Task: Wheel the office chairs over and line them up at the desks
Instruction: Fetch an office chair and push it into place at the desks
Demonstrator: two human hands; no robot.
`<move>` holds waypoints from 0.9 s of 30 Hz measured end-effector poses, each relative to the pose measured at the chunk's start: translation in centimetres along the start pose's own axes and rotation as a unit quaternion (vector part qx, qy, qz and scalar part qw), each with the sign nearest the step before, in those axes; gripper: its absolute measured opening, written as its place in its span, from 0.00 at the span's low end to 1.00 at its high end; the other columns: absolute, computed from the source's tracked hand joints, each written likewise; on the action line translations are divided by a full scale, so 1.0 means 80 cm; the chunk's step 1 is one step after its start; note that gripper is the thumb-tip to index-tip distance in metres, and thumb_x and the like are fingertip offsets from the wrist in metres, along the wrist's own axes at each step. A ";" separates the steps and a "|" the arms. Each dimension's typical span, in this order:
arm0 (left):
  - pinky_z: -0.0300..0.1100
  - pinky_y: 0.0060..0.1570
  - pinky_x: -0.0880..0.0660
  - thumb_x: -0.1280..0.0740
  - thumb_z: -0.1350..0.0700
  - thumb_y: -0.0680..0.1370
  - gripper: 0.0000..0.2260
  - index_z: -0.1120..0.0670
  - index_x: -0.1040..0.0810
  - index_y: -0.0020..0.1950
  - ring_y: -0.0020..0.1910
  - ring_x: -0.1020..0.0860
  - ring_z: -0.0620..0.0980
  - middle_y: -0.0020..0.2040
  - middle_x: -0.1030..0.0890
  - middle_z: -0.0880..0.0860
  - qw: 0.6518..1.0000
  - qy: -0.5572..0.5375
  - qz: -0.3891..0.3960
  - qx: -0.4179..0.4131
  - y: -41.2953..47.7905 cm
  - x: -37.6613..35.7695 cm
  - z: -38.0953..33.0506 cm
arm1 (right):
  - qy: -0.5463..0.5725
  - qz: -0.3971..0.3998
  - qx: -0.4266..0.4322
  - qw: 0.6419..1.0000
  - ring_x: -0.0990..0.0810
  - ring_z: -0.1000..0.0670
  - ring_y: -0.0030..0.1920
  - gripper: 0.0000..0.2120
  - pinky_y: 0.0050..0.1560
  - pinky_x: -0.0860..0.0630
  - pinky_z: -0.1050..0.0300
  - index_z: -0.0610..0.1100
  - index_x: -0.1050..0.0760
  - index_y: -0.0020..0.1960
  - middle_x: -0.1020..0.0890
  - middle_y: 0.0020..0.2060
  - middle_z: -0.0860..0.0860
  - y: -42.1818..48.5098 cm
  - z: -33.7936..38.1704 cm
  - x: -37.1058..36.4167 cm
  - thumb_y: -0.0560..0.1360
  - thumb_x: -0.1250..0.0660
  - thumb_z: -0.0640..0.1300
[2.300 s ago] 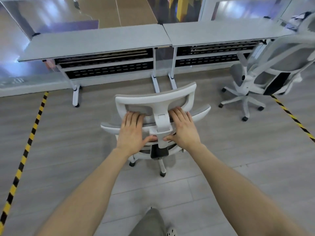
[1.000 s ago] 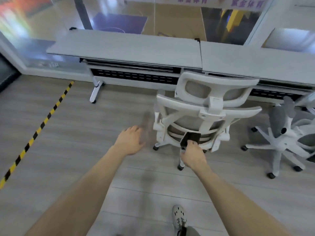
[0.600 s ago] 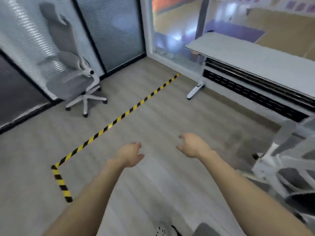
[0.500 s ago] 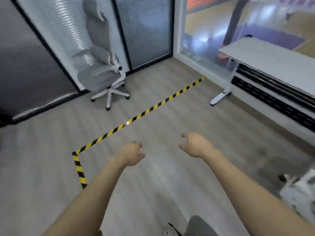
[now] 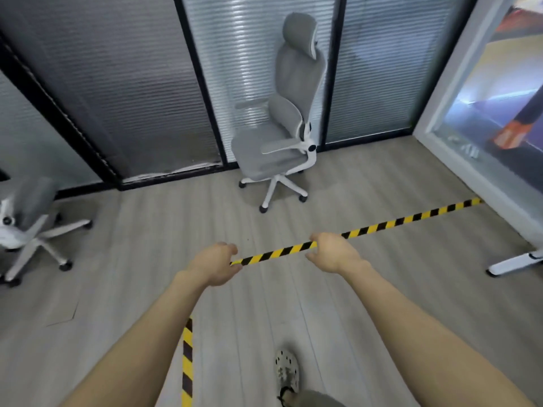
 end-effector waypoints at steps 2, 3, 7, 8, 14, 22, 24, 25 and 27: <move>0.54 0.66 0.20 0.35 0.41 0.87 0.24 0.52 0.27 0.80 0.69 0.20 0.58 0.74 0.22 0.54 1.000 0.003 -0.002 0.013 0.051 0.044 0.027 | -0.002 0.006 -0.001 1.000 0.18 0.41 0.60 0.22 0.56 0.17 0.44 0.43 0.25 0.75 0.18 0.62 0.45 0.066 0.022 0.030 0.85 0.33 0.53; 0.55 0.66 0.19 0.35 0.41 0.86 0.25 0.51 0.28 0.80 0.68 0.19 0.58 0.74 0.22 0.54 1.000 0.002 -0.007 0.016 0.076 0.068 0.038 | -0.001 0.007 0.002 1.000 0.18 0.41 0.63 0.23 0.57 0.18 0.45 0.43 0.26 0.76 0.18 0.66 0.44 0.097 0.032 0.048 0.85 0.34 0.53; 0.52 0.64 0.19 0.34 0.41 0.87 0.25 0.52 0.27 0.80 0.66 0.18 0.57 0.73 0.20 0.54 1.000 -0.016 -0.024 0.007 0.179 0.141 0.063 | 0.007 -0.017 0.001 1.000 0.20 0.40 0.70 0.26 0.66 0.19 0.44 0.44 0.28 0.80 0.20 0.71 0.43 0.214 0.049 0.117 0.85 0.34 0.53; 0.53 0.65 0.19 0.34 0.41 0.87 0.25 0.52 0.27 0.80 0.66 0.18 0.57 0.73 0.20 0.55 1.000 -0.018 -0.024 0.004 0.209 0.155 0.067 | 0.009 -0.028 0.000 1.000 0.20 0.39 0.70 0.25 0.66 0.20 0.44 0.44 0.27 0.79 0.20 0.71 0.43 0.243 0.048 0.133 0.85 0.33 0.52; 0.52 0.66 0.21 0.33 0.43 0.86 0.23 0.53 0.25 0.78 0.68 0.19 0.57 0.72 0.20 0.55 0.999 -0.010 -0.013 -0.036 0.409 0.233 0.079 | 0.028 -0.071 -0.030 0.997 0.18 0.39 0.60 0.15 0.56 0.19 0.45 0.43 0.21 0.65 0.16 0.60 0.44 0.411 0.037 0.226 0.83 0.34 0.48; 0.50 0.65 0.21 0.34 0.41 0.84 0.24 0.52 0.20 0.75 0.68 0.18 0.60 0.69 0.16 0.56 0.991 -0.011 -0.037 -0.126 0.670 0.417 0.019 | 0.090 -0.116 -0.102 0.984 0.18 0.40 0.66 0.20 0.64 0.19 0.44 0.43 0.21 0.72 0.16 0.66 0.43 0.582 0.010 0.336 0.82 0.32 0.50; 0.51 0.64 0.21 0.33 0.41 0.86 0.22 0.53 0.20 0.74 0.67 0.18 0.59 0.67 0.15 0.56 0.987 -0.030 -0.058 -0.145 0.718 0.465 -0.009 | 0.104 -0.121 -0.118 0.980 0.17 0.41 0.66 0.20 0.64 0.19 0.45 0.43 0.21 0.72 0.15 0.65 0.44 0.619 -0.005 0.359 0.82 0.32 0.50; 0.51 0.63 0.21 0.33 0.41 0.86 0.21 0.53 0.20 0.72 0.66 0.17 0.59 0.65 0.14 0.55 0.985 -0.047 -0.070 -0.153 0.743 0.488 -0.024 | 0.107 -0.123 -0.123 0.979 0.16 0.41 0.65 0.20 0.64 0.18 0.44 0.42 0.21 0.71 0.15 0.64 0.43 0.640 -0.014 0.372 0.82 0.32 0.50; 0.51 0.62 0.21 0.33 0.41 0.86 0.19 0.53 0.18 0.68 0.64 0.17 0.59 0.63 0.13 0.55 0.978 -0.081 -0.089 -0.168 0.795 0.529 -0.054 | 0.116 -0.133 -0.125 0.976 0.18 0.40 0.68 0.23 0.67 0.20 0.45 0.41 0.24 0.75 0.17 0.68 0.42 0.685 -0.031 0.401 0.83 0.32 0.51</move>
Point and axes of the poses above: each hand's wrist, its own y-axis towards the middle knuckle, its own x-axis out of the back of the hand, z = x × y, the point moved 4 cm from there along y, towards the middle knuckle
